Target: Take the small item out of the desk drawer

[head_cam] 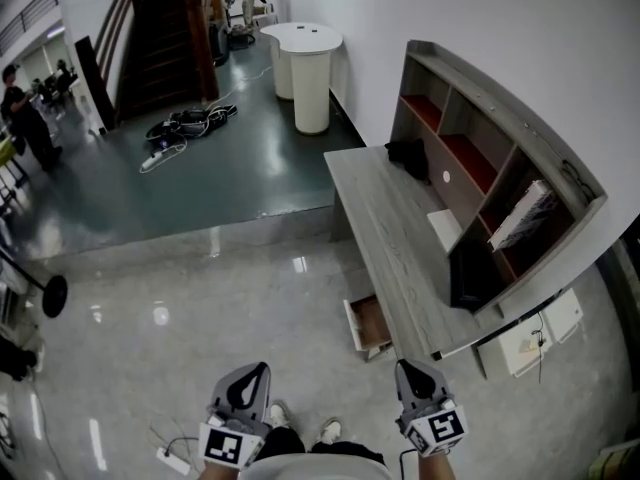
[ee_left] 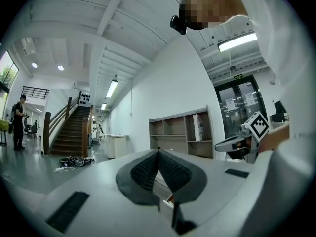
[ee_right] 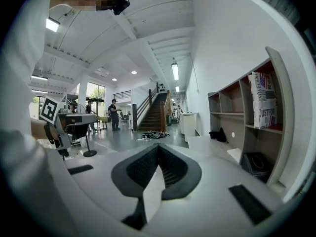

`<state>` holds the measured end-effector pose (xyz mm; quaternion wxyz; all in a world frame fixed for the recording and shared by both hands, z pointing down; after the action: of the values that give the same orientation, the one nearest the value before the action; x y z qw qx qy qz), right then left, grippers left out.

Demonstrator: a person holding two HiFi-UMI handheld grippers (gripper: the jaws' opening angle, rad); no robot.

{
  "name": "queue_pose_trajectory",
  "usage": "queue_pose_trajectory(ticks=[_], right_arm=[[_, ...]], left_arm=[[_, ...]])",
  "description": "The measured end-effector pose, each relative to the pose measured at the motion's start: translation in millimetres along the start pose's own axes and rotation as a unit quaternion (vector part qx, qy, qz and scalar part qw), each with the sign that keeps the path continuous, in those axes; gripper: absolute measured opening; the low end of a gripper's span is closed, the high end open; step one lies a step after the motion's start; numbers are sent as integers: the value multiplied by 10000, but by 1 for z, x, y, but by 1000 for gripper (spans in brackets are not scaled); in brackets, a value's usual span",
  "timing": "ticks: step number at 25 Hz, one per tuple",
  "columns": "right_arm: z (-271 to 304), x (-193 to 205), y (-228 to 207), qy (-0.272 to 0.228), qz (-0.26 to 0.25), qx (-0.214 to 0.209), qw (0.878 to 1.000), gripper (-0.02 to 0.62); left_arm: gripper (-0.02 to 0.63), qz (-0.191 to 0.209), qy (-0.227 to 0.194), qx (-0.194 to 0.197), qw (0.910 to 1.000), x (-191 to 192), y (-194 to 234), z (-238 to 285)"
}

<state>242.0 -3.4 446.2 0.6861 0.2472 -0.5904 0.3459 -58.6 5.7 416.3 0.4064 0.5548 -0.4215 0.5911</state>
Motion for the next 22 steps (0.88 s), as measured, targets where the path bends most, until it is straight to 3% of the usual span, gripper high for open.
queue_pose_trajectory(ticks=[13,16,22], right_arm=[[82,21,-17,655,391,592,9953,21],[101,37,-24,742,677,749,9921,23],[133,84,-48,1313,692,967,9842,23]], left_arm=[[17,-307,150,657,9973,26,64,88],[17,-380,286,820,9955,37,70,99],[17,-417,436,1120,9919,53,69,116]])
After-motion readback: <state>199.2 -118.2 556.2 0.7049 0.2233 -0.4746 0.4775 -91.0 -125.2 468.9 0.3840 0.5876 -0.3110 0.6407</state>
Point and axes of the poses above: the fingertips, and each gripper's own axes: z forward along the fingers, y to its left, x out of its underside, the point moved 6 cm from there along -z, backward along the fingers, and after that the axes turned 11 degrees about -x, right-handed, at the moved point
